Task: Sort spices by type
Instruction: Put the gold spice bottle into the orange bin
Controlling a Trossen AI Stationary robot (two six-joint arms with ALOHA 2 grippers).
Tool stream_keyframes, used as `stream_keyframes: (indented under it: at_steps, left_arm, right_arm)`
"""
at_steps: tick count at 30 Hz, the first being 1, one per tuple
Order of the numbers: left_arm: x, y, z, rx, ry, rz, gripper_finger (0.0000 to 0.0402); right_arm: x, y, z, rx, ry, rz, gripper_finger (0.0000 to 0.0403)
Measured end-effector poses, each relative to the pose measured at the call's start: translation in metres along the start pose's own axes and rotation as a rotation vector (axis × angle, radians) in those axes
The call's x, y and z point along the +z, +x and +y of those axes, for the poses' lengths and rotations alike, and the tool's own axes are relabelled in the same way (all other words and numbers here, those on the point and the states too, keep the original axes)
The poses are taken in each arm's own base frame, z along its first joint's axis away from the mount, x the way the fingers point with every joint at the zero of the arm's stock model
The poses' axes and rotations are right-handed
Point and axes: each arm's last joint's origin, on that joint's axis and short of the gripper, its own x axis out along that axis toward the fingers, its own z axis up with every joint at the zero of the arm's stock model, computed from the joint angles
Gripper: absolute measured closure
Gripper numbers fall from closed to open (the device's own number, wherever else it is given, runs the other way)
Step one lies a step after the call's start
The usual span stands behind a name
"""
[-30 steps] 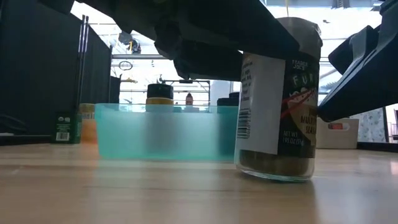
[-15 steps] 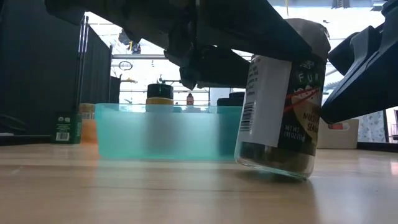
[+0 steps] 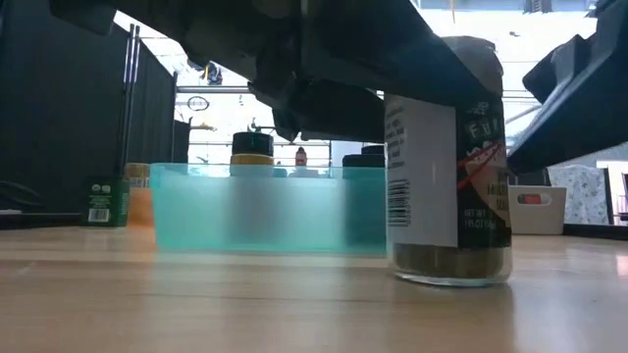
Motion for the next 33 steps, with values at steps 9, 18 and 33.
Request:
stream_keyframes:
  at_steps: [9, 18, 33]
  left_arm:
    - [-0.004, -0.003, -0.006, -0.003, -0.012, 0.015, 0.0106]
    - [-0.003, -0.005, -0.009, -0.007, -0.008, -0.005, 0.0106]
    - [-0.003, -0.004, -0.008, -0.032, 0.025, 0.004, 0.0106]
  right_arm:
    - [0.003, -0.003, -0.002, -0.043, 0.017, -0.046, 0.0403]
    - [0.02, -0.01, 0.009, -0.001, -0.033, -0.062, 0.0403]
    - [0.023, -0.012, 0.011, 0.006, -0.022, -0.067, 0.0403]
